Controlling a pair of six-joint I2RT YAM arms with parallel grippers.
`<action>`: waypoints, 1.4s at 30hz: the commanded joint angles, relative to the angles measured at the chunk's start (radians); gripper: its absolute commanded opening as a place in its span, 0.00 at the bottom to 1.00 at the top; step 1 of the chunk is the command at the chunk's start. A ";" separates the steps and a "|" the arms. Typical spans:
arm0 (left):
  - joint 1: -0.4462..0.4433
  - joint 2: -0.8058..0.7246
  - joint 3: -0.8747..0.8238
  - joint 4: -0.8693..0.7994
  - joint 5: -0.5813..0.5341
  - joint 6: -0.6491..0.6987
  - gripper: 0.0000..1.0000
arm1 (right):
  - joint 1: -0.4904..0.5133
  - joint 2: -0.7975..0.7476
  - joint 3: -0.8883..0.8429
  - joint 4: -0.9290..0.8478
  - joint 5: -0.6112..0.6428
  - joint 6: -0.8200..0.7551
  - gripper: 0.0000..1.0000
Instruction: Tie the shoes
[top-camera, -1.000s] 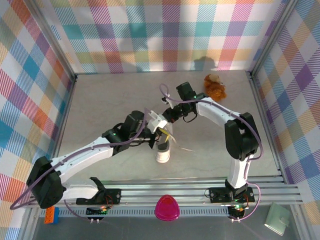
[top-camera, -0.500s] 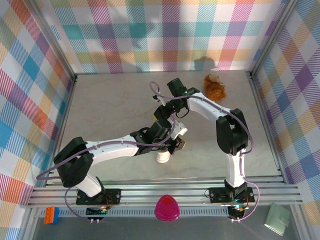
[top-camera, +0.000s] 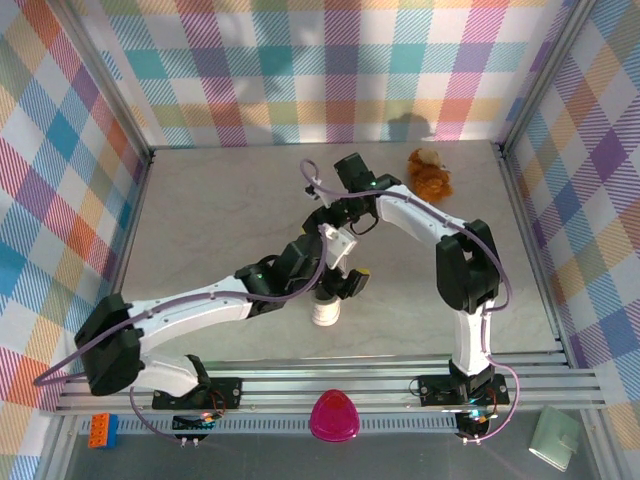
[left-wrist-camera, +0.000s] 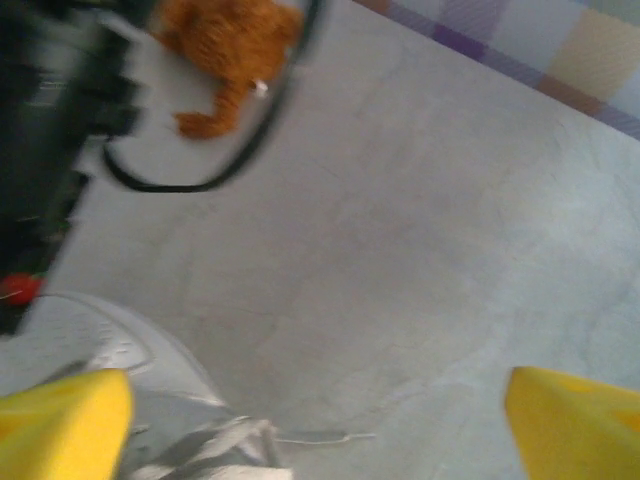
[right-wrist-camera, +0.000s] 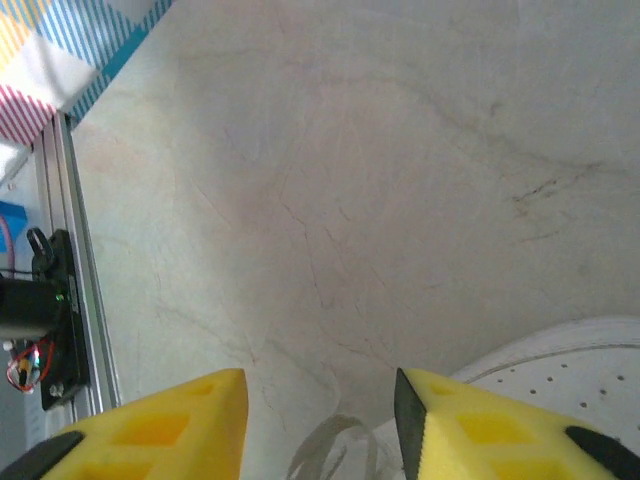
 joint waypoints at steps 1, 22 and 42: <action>-0.007 -0.067 0.014 -0.101 -0.182 0.004 1.00 | -0.022 -0.104 -0.028 -0.004 0.014 0.016 0.47; 0.500 -0.036 0.074 -0.399 0.293 -0.495 0.79 | -0.062 -0.442 -0.788 0.344 0.131 0.335 0.42; 0.602 0.095 0.034 -0.301 0.519 -0.504 0.64 | -0.019 -0.369 -0.841 0.427 0.221 0.396 0.37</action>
